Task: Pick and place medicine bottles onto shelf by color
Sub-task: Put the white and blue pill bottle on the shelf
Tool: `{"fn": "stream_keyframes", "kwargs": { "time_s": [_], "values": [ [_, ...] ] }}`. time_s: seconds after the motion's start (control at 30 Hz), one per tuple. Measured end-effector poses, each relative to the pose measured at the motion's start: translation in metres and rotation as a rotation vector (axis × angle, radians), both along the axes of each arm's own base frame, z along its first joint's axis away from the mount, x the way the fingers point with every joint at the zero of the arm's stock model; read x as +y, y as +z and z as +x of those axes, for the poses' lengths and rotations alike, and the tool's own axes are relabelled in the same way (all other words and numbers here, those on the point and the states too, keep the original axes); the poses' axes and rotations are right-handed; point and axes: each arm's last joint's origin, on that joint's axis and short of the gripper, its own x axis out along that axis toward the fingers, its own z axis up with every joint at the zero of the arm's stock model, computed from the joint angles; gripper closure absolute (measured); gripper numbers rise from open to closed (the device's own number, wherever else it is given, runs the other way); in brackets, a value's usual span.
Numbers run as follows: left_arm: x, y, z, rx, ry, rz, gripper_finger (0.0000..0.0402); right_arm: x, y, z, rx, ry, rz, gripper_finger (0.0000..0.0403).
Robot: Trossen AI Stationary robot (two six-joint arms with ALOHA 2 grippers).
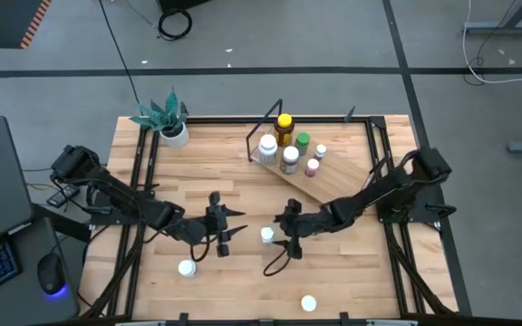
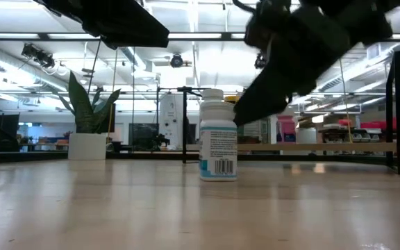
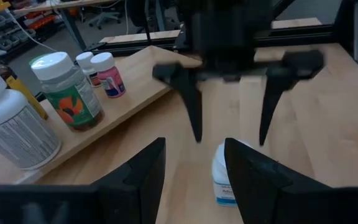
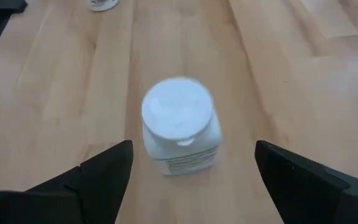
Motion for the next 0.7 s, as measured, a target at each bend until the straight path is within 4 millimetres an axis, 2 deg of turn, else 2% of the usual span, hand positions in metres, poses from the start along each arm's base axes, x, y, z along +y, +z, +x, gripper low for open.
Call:
{"fn": "stream_keyframes", "kwargs": {
  "time_s": [0.2, 0.33, 0.5, 0.7],
  "values": [
    [0.01, 0.0, 0.004, -0.012, 0.054, -0.051, 0.023, 0.001, 0.047, 0.008, 0.109, -0.099, -0.011, 0.0057],
    [0.01, -0.002, 0.003, -0.011, 0.069, -0.093, 0.023, 0.011, 0.069, 0.022, 0.191, -0.11, -0.049, 0.0057],
    [-0.008, -0.003, -0.006, 0.013, -0.005, -0.067, 0.023, 0.028, 0.073, 0.046, 0.277, -0.096, -0.095, 0.0057],
    [-0.022, 0.004, -0.033, 0.083, -0.057, -0.036, 0.023, 0.039, 0.062, 0.072, 0.407, -0.122, -0.07, 0.0057]
  ]
}}
